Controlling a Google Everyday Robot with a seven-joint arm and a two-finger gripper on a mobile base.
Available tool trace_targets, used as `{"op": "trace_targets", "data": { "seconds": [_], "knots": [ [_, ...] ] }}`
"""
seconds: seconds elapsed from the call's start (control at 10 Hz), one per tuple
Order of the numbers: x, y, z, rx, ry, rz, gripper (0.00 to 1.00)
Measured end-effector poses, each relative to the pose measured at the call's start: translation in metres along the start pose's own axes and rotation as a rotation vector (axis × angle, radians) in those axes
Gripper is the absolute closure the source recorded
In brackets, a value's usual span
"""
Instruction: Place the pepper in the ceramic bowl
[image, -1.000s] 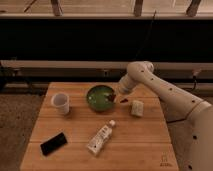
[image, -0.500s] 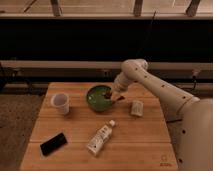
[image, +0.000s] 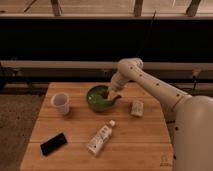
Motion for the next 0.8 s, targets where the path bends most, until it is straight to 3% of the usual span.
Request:
{"op": "trace_targets", "data": {
  "seconds": [0.3,0.5,0.8],
  "knots": [
    [-0.0007,-0.0049,0.0012,0.002,0.003,-0.003,0.95],
    [0.0001,-0.0033,0.0017,0.000,0.005,-0.007,0.78],
    [-0.0056,-0.0048,0.0045,-0.001,0.006,-0.014,0.76]
  ]
}}
